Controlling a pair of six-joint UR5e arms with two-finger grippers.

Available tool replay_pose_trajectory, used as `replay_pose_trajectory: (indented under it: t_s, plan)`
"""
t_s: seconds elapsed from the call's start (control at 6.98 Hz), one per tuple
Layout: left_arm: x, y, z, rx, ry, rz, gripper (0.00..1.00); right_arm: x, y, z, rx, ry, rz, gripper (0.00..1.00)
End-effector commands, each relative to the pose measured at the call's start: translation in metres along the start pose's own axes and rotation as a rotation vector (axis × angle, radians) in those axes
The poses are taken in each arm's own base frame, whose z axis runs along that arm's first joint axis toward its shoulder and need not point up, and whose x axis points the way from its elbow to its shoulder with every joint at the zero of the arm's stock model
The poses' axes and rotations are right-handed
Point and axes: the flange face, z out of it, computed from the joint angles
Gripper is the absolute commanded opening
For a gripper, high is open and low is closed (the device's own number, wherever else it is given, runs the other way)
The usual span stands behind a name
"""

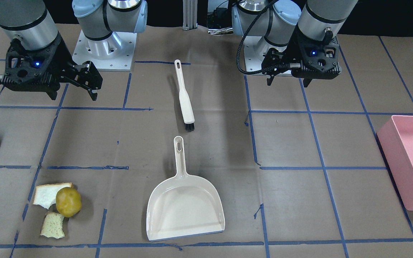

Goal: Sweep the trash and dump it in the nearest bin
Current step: 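Move the left gripper forward toward the cream brush handle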

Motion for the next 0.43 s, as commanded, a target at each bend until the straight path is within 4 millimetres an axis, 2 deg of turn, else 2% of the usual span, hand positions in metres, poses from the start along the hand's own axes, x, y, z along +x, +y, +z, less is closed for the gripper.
replay_pose_trajectory:
  t_s: [0.0, 0.29]
  plan:
    - [0.0002, -0.0052, 0.0084, -0.02, -0.003, 0.002, 1.0, 0.0, -0.0002, -0.0001, 0.001, 0.0, 0.0, 1.0]
    - [0.0006, -0.0037, 0.0064, -0.015, 0.0, 0.0, 1.0, 0.0, -0.0001, 0.0, -0.001, 0.0, 0.0, 1.0]
